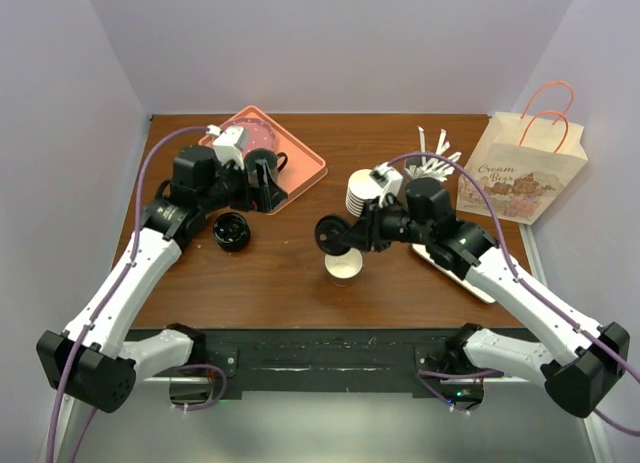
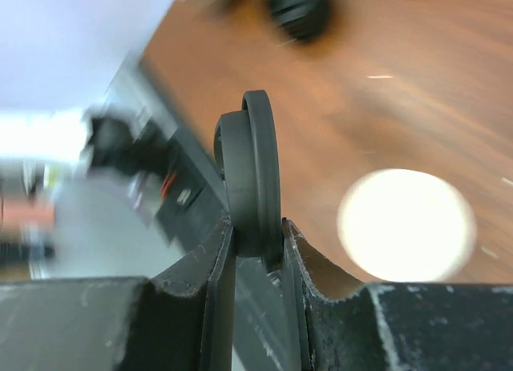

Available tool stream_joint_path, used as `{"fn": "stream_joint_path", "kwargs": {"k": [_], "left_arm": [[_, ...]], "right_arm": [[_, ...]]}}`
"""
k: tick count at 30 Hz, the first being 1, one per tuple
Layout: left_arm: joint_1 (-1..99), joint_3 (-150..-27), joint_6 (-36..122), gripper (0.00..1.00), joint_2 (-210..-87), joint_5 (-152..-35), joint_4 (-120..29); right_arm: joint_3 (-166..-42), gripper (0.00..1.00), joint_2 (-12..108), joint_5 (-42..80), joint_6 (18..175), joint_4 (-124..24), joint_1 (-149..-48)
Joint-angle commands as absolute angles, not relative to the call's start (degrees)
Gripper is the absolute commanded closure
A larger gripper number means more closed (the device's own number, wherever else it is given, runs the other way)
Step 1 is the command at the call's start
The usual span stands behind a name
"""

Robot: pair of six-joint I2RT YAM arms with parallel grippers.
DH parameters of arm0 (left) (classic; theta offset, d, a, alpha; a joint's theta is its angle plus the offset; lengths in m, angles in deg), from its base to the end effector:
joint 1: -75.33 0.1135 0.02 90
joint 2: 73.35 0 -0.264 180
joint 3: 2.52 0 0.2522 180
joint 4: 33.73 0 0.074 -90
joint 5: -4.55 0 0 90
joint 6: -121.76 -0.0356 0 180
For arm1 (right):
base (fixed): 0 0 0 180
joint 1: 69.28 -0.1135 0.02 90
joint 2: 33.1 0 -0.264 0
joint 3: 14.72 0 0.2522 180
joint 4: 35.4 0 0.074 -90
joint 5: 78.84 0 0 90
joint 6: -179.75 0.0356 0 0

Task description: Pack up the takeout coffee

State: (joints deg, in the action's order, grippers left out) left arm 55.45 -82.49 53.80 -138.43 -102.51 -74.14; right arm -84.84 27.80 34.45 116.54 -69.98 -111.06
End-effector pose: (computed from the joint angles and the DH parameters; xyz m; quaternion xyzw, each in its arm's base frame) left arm 0.2315 -0.0948 0.3712 0.0633 0.8378 -0.3059 0.4478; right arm 0.1673 0.1684 0.3389 -0.2150 0.8065 0.4359 0.3366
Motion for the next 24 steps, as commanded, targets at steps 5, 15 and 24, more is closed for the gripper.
{"fn": "stream_joint_path", "kwargs": {"k": [5,15,24], "left_arm": [[51.78,-71.3,53.3,0.17,-139.45,-111.55,-69.64],[45.37,-68.84,54.17,0.25,-144.01,-114.01,-64.54],[42.46,-69.8,55.93,0.35,-147.62,-115.51,-62.08]], "right_arm": [[-80.78,0.98,27.63,38.57,128.33,-70.88,-104.52],[-75.85,0.95,29.03,36.57,132.38,-68.06,-104.35],[-75.68,0.93,32.72,35.77,132.74,-67.09,-103.56]]}}
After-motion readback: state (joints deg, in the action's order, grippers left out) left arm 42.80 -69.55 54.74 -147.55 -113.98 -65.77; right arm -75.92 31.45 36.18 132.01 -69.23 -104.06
